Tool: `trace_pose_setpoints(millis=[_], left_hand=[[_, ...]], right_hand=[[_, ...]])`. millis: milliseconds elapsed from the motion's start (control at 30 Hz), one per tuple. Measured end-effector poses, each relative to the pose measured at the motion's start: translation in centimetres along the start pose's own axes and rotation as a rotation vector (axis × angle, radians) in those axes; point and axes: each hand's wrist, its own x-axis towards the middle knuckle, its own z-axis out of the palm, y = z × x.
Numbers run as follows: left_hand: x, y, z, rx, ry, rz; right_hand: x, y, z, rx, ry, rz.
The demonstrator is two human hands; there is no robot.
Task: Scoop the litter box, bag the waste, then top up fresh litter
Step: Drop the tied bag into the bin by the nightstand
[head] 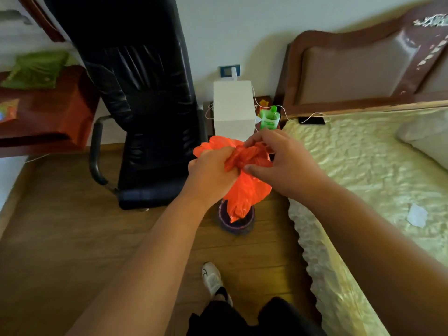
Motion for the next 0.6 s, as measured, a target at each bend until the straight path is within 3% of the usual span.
trace_pose_setpoints(millis=[300, 600], left_hand=[[9.0, -5.5, 3.1, 0.008, -0.152, -0.077], [15.5, -11.8, 12.6, 0.012, -0.250, -0.229]], right_hand=[[7.4, 6.5, 5.5, 0.043, -0.023, 0.124], [12.1, 18.1, 13.2, 0.051, -0.127, 0.218]])
